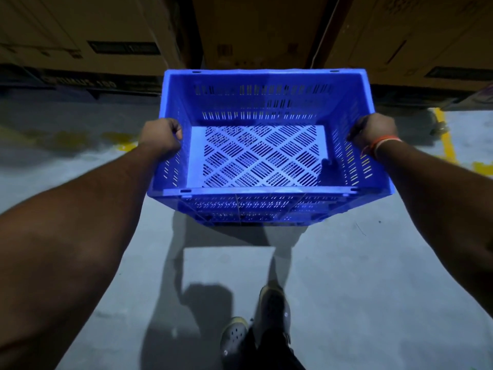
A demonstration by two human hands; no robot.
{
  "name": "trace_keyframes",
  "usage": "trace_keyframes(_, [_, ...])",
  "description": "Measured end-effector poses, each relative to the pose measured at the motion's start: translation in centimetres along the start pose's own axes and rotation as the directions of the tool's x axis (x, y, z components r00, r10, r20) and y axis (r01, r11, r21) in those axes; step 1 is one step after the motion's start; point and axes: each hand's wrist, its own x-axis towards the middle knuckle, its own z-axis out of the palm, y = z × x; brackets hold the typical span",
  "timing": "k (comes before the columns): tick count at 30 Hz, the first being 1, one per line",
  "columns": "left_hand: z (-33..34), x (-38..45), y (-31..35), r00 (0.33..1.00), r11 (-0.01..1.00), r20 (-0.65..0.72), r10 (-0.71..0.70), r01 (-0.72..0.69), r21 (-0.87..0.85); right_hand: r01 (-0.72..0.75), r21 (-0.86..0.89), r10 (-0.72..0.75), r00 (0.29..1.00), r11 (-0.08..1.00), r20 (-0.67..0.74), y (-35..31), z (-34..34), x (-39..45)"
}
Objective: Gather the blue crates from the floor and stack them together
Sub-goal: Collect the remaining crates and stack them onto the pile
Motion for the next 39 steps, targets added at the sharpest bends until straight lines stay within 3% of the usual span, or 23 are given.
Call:
trace_keyframes(22, [0.80, 0.55, -0.04, 0.995, 0.995, -0.052, -0.087, 0.089, 0.045, -0.046, 0.063, 0.048, 0.998, 0.997, -0.039, 0.18, 0.37, 0.08])
trace_keyframes(39, [0.78, 0.69, 0.07, 0.997, 0.992, -0.045, -0.066, 0.071, 0.107, -0.072, 0.062, 0.074, 0.997, 0.995, -0.022, 0.12, 0.29, 0.06])
